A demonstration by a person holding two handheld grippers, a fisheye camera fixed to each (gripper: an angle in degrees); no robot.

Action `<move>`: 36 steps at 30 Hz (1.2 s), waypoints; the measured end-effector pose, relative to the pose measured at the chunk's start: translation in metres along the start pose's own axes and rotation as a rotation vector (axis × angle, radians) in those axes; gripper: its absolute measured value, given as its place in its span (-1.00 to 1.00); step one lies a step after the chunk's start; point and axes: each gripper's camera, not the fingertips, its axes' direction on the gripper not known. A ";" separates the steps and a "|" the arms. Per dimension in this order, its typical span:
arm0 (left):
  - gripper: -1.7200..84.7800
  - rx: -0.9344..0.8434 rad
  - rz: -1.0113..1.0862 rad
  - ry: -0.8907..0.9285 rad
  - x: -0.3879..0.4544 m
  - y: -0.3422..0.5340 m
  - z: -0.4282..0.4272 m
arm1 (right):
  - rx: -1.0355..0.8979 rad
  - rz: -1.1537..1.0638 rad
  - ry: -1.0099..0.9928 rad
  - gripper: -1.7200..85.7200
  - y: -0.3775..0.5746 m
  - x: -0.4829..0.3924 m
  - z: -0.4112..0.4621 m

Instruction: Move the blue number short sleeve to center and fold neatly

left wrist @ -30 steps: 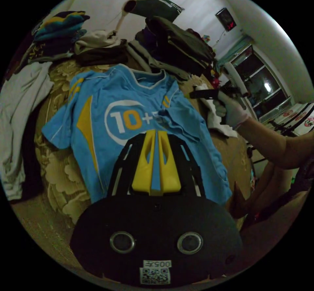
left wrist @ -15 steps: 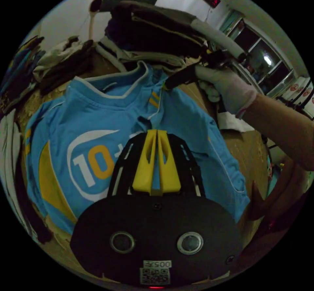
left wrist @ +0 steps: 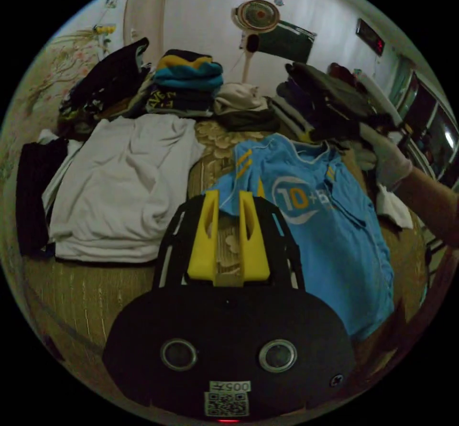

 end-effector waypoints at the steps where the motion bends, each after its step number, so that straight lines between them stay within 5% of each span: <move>1: -0.78 -0.018 0.049 -0.004 -0.001 0.002 0.001 | -0.019 -0.063 -0.034 -0.98 -0.011 -0.012 0.012; 6: -0.76 -0.075 0.174 0.001 -0.003 0.012 0.018 | -0.197 -0.145 -0.082 -0.98 -0.041 -0.039 0.067; 11: -0.87 -0.160 0.087 0.085 -0.033 0.016 0.037 | -0.249 -0.090 -0.146 -0.93 -0.061 -0.037 0.097; 19: -0.89 -0.010 0.072 0.185 -0.058 0.022 -0.013 | -0.270 0.049 -0.426 -0.77 -0.109 -0.019 0.122; 24: -0.88 0.061 0.092 0.140 -0.062 0.026 -0.033 | -0.245 0.144 -0.498 -0.94 -0.139 -0.003 0.131; 36: -0.59 -0.001 0.012 0.076 -0.102 0.068 -0.040 | -0.269 -0.009 -0.369 -0.98 -0.213 -0.010 0.118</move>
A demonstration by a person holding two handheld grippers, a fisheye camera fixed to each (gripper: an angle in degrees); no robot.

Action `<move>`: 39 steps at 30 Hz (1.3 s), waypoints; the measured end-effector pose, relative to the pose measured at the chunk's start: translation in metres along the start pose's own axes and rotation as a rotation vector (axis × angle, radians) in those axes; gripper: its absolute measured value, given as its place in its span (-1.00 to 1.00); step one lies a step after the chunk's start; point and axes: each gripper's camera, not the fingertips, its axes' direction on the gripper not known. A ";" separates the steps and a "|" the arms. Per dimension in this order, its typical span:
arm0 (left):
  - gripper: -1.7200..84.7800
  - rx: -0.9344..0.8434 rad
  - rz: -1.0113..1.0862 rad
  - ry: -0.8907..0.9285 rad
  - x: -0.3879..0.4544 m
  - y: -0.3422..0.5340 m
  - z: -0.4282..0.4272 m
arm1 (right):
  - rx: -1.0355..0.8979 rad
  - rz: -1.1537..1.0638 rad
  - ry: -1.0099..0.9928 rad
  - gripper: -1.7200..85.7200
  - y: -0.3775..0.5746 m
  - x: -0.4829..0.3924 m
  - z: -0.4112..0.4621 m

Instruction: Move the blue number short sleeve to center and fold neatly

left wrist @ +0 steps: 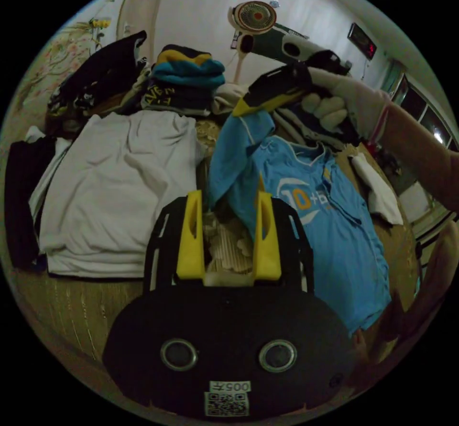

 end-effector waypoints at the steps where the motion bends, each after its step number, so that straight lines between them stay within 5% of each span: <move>1: -0.59 -0.011 0.035 -0.045 0.003 -0.004 0.002 | -0.010 0.001 -0.002 -0.98 -0.003 0.001 0.000; 9: -0.81 -0.171 0.232 -0.254 0.029 -0.031 0.031 | 0.006 0.030 -0.098 -0.98 -0.016 0.011 -0.015; 18: -0.94 -0.052 0.100 0.015 0.009 -0.023 -0.045 | 0.063 0.095 -0.020 -0.98 -0.007 0.041 -0.043; 22: -0.95 -0.089 0.164 0.423 0.031 -0.026 -0.037 | 0.087 0.136 0.030 -0.98 0.014 0.060 -0.053; 28: -0.86 -0.107 0.173 -0.054 0.039 -0.009 -0.018 | 0.123 0.208 -0.017 -0.98 0.036 0.084 -0.067; 32: -0.71 -0.116 0.272 -0.020 0.046 -0.008 -0.001 | 0.119 0.208 -0.018 -0.98 0.041 0.086 -0.072; 39: -0.88 -0.166 0.333 0.021 0.048 -0.037 0.021 | 0.109 0.199 0.000 -0.98 0.050 0.081 -0.088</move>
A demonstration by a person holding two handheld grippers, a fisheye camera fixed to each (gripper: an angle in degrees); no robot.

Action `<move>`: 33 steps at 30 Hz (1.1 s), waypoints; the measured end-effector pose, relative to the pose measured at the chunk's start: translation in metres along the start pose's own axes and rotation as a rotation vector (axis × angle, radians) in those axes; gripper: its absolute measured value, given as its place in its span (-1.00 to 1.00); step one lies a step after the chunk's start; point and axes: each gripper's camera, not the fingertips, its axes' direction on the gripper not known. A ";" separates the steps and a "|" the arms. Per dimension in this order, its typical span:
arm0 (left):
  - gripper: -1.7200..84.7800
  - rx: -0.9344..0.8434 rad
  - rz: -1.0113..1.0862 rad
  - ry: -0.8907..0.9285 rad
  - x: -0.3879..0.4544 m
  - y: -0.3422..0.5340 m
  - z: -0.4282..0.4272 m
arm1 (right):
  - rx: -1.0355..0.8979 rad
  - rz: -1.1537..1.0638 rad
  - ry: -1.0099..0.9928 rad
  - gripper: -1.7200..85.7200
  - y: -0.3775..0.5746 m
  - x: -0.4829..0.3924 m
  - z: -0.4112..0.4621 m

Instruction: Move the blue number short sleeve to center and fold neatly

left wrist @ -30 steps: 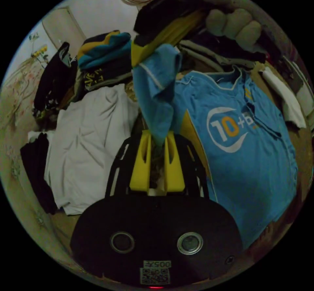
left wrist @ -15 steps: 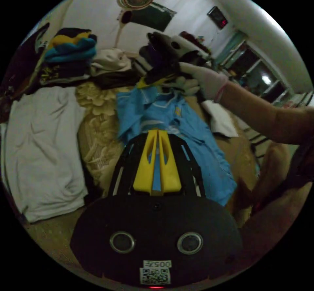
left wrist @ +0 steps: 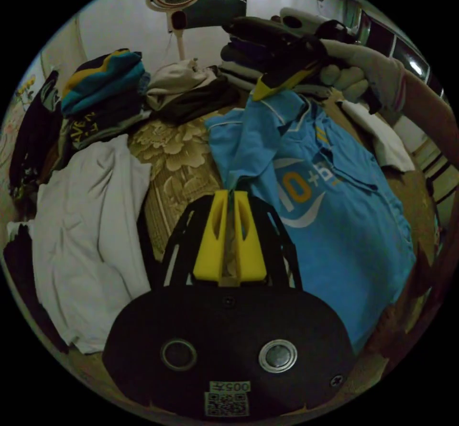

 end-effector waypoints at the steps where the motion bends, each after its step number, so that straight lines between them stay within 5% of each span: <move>1: -0.89 -0.002 0.004 0.049 -0.002 -0.004 -0.004 | 0.004 0.001 -0.004 -0.98 0.001 -0.001 -0.003; 9: -0.91 0.049 -0.298 -0.109 -0.042 0.016 -0.086 | -0.002 -0.070 -0.177 -0.98 -0.008 -0.025 -0.002; 17: -0.92 0.027 -0.273 0.083 -0.029 0.008 -0.100 | -0.053 -0.083 -0.196 -0.98 0.000 -0.033 0.018; 23: -0.94 -0.065 -0.056 0.360 0.042 -0.024 -0.074 | -0.010 -0.081 0.039 -0.95 0.053 -0.011 -0.033; 28: -0.96 -0.233 -0.044 0.284 0.063 -0.029 -0.044 | 0.039 -0.004 0.147 -0.86 0.102 0.011 -0.054; 33: -0.97 -0.131 -0.104 0.267 0.051 -0.053 -0.054 | 0.108 -0.018 0.197 -0.85 0.135 0.006 -0.064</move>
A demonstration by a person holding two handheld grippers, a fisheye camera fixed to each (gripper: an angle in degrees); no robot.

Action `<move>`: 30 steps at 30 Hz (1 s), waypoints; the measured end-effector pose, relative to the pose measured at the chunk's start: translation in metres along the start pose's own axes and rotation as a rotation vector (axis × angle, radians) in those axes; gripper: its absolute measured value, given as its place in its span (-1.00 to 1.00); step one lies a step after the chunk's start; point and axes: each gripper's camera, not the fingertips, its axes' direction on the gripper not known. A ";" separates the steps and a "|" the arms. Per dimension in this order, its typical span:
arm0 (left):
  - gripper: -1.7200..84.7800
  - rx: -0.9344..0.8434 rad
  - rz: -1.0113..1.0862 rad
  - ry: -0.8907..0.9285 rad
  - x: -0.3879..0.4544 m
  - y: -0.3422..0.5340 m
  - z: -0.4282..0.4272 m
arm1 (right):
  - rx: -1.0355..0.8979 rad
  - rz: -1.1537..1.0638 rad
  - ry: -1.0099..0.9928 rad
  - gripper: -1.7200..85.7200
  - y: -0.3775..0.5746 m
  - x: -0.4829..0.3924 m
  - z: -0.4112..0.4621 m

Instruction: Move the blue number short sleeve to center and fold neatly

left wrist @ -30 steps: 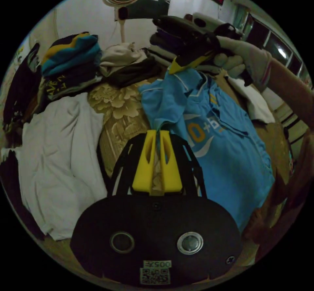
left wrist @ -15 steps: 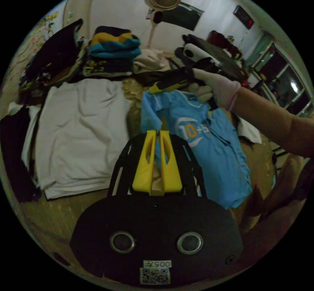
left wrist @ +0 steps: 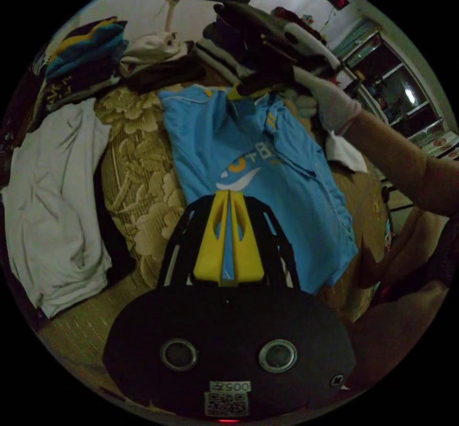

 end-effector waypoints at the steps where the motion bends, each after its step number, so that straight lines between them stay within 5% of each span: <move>1: -0.97 0.040 -0.001 -0.017 0.000 -0.010 -0.003 | 0.011 0.002 0.019 -0.86 0.006 0.000 -0.003; 4: -0.97 0.097 -0.011 -0.066 -0.002 -0.041 -0.002 | 0.008 0.027 0.003 -0.91 0.014 0.003 -0.009; 8: -0.97 0.146 -0.063 -0.157 -0.008 -0.085 -0.006 | 0.040 0.107 -0.375 -0.95 0.023 0.009 -0.023; 14: -0.97 -0.012 -0.074 -0.246 -0.025 -0.136 0.032 | -0.019 0.093 0.013 -0.88 0.039 -0.003 -0.038; 18: -0.97 0.182 -0.054 -0.229 0.002 -0.124 0.002 | 0.046 0.105 0.201 -0.86 0.066 0.000 -0.055; 23: -0.94 0.147 0.227 -0.280 0.078 -0.113 0.021 | 0.096 0.057 0.110 -0.86 0.113 0.002 -0.066; 30: -0.88 0.015 0.302 -0.193 0.088 -0.158 0.053 | 0.032 0.029 0.144 -0.93 0.136 -0.003 -0.057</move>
